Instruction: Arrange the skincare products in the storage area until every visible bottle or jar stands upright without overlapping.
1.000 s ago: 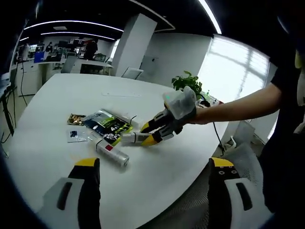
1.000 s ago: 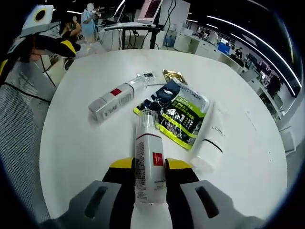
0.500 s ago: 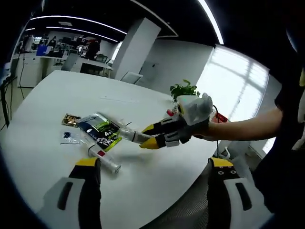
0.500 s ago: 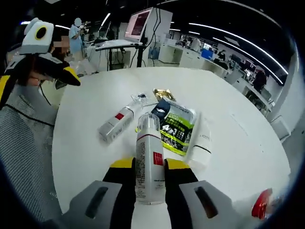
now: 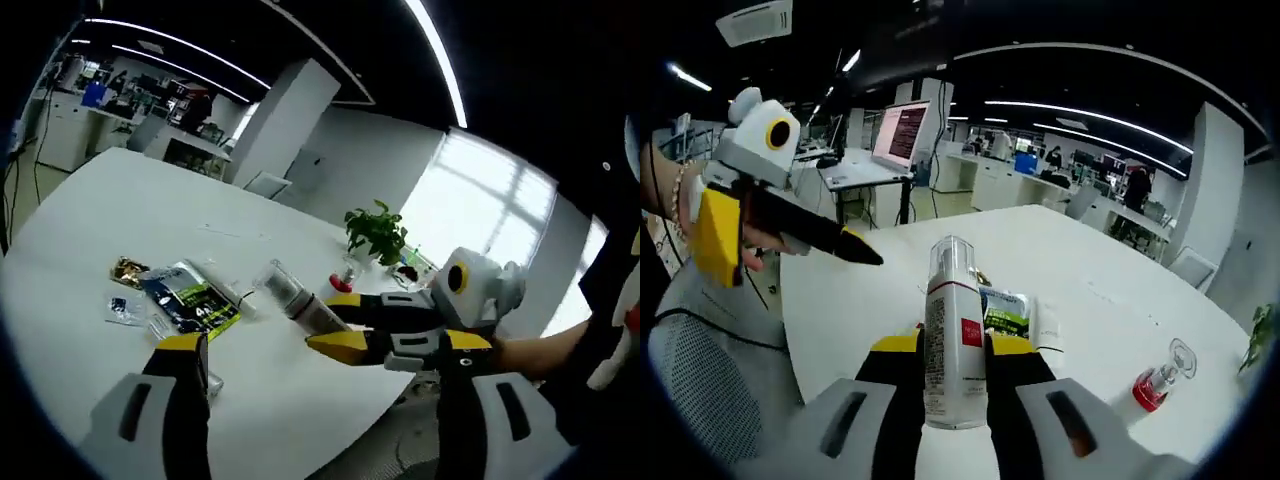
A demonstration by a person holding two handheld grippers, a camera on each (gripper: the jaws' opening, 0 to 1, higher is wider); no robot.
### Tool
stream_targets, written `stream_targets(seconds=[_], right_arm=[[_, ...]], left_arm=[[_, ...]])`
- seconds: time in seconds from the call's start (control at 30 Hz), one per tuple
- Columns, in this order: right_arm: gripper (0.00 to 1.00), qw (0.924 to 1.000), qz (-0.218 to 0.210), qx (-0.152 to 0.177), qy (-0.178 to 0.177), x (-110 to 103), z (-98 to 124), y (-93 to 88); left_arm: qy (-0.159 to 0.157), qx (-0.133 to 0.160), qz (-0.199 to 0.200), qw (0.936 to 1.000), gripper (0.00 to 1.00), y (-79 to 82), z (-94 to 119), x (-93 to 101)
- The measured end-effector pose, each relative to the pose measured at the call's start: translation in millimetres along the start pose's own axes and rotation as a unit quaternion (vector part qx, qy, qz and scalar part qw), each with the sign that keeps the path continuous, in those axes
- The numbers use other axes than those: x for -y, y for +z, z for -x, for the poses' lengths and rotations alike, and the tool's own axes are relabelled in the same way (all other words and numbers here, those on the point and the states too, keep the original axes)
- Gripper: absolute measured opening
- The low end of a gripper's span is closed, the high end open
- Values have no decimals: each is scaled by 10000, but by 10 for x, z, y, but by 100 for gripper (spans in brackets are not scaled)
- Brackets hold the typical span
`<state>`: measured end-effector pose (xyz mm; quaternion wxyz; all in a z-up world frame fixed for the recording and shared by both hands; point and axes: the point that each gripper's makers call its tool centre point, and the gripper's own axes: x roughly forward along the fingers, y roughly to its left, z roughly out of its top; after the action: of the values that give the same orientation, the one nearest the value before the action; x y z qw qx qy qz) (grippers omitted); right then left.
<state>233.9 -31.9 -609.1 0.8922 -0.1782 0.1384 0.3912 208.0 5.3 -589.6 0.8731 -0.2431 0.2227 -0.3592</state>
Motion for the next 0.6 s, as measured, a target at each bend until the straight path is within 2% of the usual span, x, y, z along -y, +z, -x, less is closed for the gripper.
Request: stream_targets(seconds=[0.1, 0.23, 0.43, 0.6], right_arm=[[22, 9999, 57, 110, -118, -73, 67, 85], [22, 9994, -62, 224, -268, -131, 168, 169], [22, 9979, 28, 343, -550, -178, 306, 285], [22, 9961, 300, 312, -764, -183, 327, 286]], left_arm=[[-154, 27, -42, 9999, 88, 25, -37, 51], [-134, 112, 19, 9998, 90, 77, -63, 98], [-139, 49, 83, 9999, 77, 108, -108, 163], [-154, 122, 412, 9990, 57, 139, -169, 202]])
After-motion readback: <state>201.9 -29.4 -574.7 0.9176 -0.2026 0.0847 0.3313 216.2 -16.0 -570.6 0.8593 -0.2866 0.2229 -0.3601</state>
